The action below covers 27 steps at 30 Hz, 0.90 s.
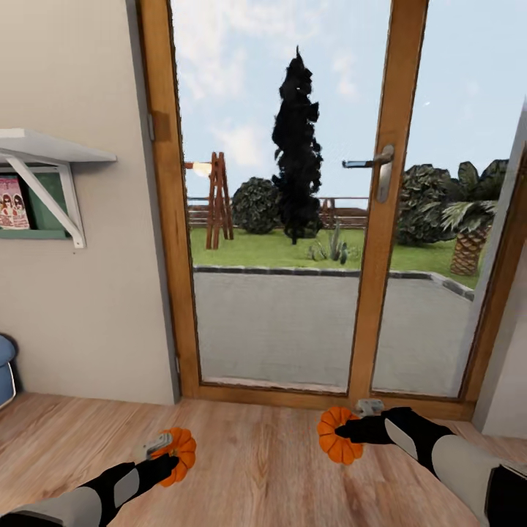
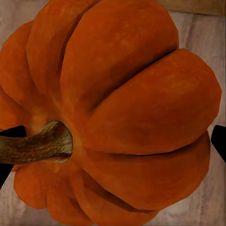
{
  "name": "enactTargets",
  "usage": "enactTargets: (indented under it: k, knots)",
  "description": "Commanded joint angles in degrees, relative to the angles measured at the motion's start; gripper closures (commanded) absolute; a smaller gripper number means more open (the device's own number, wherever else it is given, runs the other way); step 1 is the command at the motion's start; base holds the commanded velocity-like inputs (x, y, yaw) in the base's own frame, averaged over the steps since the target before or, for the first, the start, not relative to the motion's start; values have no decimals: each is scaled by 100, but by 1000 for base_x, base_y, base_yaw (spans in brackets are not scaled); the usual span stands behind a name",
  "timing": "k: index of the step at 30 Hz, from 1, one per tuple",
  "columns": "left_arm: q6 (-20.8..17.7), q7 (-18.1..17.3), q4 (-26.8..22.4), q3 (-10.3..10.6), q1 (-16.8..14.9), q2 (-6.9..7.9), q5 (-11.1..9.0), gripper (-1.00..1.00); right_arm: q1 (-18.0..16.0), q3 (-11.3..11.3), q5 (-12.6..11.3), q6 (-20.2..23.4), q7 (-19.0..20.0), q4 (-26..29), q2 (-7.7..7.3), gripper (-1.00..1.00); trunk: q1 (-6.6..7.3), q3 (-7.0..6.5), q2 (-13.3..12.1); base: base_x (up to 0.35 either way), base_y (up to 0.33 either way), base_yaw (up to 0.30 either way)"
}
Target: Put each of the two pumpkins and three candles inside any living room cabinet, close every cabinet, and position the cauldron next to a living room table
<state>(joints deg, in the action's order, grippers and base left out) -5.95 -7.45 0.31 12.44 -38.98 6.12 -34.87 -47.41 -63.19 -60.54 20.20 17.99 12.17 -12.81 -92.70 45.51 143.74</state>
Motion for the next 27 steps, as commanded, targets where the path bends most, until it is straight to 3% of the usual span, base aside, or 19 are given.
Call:
enactTargets:
  k: [1,3,7,19,27]
  knots:
    - [-20,-19,5,46,-4,-30,-56,100,-5,-26,-10,17,3,2,32,100,4,-24,1,0,0,-215]
    - [-20,-15,10,48,-4,-108,-47,100,-5,-35,-10,14,3,-8,141,100,9,-82,-2,0,0,-216]
    - [-20,-18,13,48,-4,-156,-38,100,-5,-39,-10,11,3,-13,210,100,19,-199,-7,0,0,-216]
    - [-20,10,11,48,-4,-170,-37,100,-5,-44,-10,10,3,-13,226,100,50,-541,-23,0,0,-221]
    - [-13,16,6,48,-4,-172,-37,100,-5,-36,-10,21,6,-13,225,100,65,-681,-31,0,0,-45]
